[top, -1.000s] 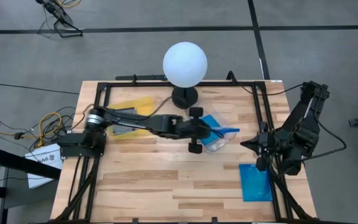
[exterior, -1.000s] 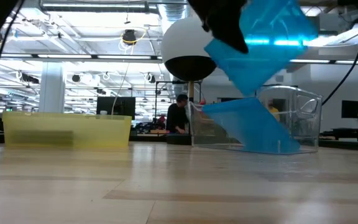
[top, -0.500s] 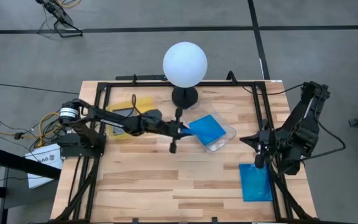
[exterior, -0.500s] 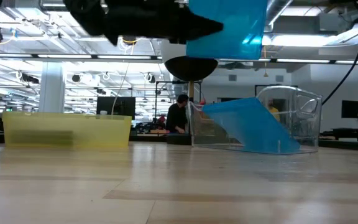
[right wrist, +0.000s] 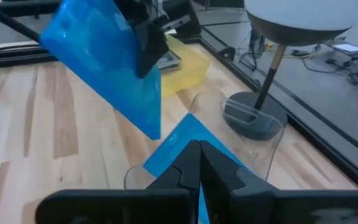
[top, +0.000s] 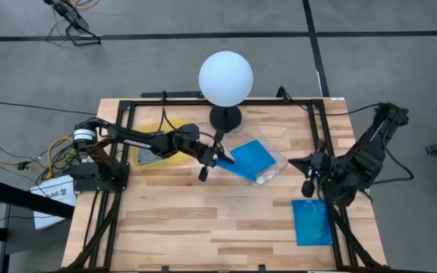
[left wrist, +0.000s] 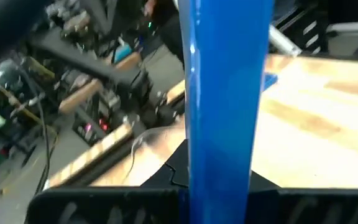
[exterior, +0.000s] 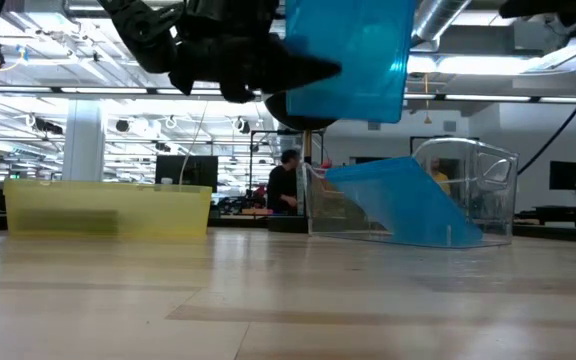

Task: Pick & place jewel cases by type
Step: Put the left blue CD case into the transparent bin

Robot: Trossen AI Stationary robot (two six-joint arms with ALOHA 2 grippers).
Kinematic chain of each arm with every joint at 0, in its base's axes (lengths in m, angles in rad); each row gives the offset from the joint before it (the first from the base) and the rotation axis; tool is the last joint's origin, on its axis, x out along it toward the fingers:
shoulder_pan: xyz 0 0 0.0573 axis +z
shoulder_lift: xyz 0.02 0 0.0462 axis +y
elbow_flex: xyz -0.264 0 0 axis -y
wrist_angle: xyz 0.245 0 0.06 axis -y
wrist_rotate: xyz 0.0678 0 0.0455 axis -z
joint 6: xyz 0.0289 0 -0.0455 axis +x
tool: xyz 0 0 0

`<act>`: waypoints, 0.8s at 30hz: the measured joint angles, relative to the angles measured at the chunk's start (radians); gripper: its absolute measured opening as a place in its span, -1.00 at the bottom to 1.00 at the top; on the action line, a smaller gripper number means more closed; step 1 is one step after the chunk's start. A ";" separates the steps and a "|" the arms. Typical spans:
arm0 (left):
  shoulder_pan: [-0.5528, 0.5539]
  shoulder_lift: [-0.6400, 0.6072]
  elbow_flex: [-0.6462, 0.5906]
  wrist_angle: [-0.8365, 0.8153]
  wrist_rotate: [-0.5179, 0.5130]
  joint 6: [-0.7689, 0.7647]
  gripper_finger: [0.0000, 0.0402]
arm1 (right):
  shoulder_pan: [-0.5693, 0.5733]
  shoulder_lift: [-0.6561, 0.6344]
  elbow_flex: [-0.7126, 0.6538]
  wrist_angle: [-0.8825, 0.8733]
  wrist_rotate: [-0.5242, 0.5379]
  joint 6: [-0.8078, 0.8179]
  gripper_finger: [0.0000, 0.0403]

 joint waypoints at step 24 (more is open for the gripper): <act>0.008 0.180 0.270 -0.157 0.034 0.328 -0.99 | -0.121 0.001 0.000 0.098 -0.094 -0.162 -1.00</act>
